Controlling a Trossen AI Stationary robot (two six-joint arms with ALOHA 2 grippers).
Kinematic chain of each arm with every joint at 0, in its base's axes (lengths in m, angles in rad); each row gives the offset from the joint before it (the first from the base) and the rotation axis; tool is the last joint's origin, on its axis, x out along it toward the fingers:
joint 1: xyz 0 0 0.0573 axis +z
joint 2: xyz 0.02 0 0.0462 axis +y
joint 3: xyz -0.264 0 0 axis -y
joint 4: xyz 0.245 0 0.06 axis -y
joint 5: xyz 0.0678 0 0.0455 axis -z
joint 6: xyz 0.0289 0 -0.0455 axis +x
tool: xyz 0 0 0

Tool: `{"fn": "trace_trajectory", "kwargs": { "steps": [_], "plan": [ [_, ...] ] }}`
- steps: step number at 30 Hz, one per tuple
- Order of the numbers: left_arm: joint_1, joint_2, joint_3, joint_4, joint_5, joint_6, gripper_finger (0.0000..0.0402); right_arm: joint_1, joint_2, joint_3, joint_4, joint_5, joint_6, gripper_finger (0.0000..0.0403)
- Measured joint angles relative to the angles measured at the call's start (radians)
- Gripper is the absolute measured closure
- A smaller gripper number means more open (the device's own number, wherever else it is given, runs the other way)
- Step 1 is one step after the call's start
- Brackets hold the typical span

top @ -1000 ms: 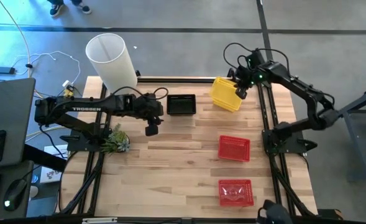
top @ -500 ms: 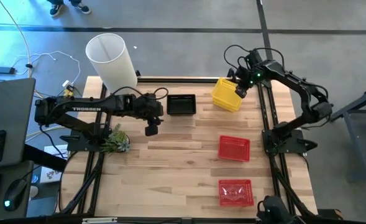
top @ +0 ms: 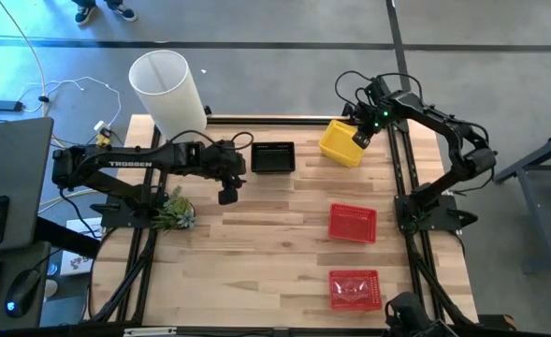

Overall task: Stack baskets by color
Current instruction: Stack the bottom yellow bin on top of the top yellow bin, then stack the bottom red bin on top of the top red bin

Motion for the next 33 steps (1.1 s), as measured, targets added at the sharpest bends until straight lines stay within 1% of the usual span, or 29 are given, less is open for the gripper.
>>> {"fn": "trace_trajectory", "kwargs": {
  "steps": [8, 10, 12, 18, 22, 24, 28, 33],
  "plan": [
    [0.000, 0.000, 0.000, 0.000, 0.000, -0.002, 0.0273, 0.000, 0.000, 0.000, -0.023, 0.000, 0.000, 0.0402],
    [0.000, 0.000, 0.000, 0.000, 0.000, -0.002, 0.0273, 0.000, 0.000, 0.000, -0.023, -0.002, 0.002, 0.0394],
    [0.000, 0.000, 0.000, 0.000, 0.000, -0.002, 0.0273, 0.000, 0.000, 0.000, -0.023, -0.002, 0.003, 0.0375],
    [0.000, 0.000, 0.000, 0.000, 0.000, -0.002, 0.0273, 0.000, 0.000, 0.000, -0.013, 0.004, 0.045, 0.0301],
    [0.000, 0.000, 0.000, 0.000, 0.000, -0.002, 0.0273, 0.001, 0.000, 0.000, -0.015, 0.017, 0.065, 0.0272],
    [0.000, 0.000, 0.000, 0.000, 0.000, -0.002, 0.0273, 0.000, 0.000, 0.008, -0.032, 0.029, 0.074, 0.0267],
    [0.000, 0.000, 0.000, 0.000, 0.000, -0.012, 0.0273, 0.006, -0.009, 0.038, -0.073, 0.021, 0.090, 0.0265],
    [0.000, 0.000, 0.000, 0.000, 0.000, -0.022, 0.0273, 0.060, -0.056, 0.051, -0.156, 0.018, 0.118, 0.0265]
  ]
}}
